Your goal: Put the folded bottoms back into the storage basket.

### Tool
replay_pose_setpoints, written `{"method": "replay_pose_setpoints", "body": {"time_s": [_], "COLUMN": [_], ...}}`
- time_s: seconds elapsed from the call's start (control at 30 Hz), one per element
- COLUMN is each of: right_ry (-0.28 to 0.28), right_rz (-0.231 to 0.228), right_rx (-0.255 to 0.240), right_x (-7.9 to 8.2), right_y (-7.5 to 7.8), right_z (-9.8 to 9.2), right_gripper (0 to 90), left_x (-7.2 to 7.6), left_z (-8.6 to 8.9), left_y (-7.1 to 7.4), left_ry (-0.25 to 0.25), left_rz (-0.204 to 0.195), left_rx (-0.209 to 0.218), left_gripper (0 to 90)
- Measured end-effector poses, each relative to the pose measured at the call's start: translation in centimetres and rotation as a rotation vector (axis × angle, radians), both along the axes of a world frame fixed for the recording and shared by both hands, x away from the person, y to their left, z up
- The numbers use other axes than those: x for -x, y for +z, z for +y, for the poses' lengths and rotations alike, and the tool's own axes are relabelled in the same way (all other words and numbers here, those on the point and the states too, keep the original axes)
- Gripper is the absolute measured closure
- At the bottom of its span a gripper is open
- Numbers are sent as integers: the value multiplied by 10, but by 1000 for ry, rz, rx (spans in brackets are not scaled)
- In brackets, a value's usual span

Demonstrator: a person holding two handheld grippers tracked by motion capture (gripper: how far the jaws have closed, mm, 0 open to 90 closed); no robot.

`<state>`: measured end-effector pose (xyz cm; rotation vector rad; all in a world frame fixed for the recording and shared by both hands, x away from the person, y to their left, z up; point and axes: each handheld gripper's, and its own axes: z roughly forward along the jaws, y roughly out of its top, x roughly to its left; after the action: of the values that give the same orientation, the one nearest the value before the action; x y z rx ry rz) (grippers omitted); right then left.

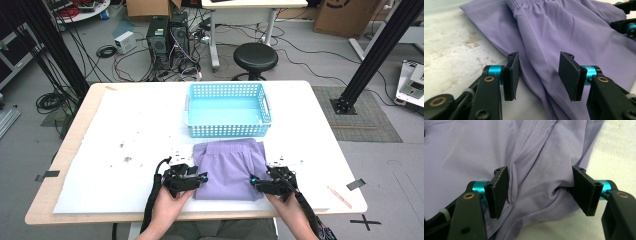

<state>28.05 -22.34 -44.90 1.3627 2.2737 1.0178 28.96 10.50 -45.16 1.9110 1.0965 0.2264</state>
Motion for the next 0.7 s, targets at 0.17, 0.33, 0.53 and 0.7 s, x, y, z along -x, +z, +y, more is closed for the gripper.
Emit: {"method": "replay_pose_setpoints", "body": {"time_s": [0.17,0.33,0.53,0.7], "right_ry": [-34,-70,-59,-71], "right_rz": [5,-17,27,32], "right_rx": [-9,13,-6,-20], "right_x": [-1,2,-1,0], "right_y": [0,2,-1,0], "right_z": [-3,-4,-2,1], "right_gripper": [211,194,176,176], "left_x": [2,3,2,1], "left_z": [9,6,2,-5], "left_y": [0,-1,-1,-1], "left_ry": [19,24,27,25], "left_rz": [6,3,15,12], "left_rx": [-26,-21,-2,-7], "left_gripper": [398,345,371,432]}}
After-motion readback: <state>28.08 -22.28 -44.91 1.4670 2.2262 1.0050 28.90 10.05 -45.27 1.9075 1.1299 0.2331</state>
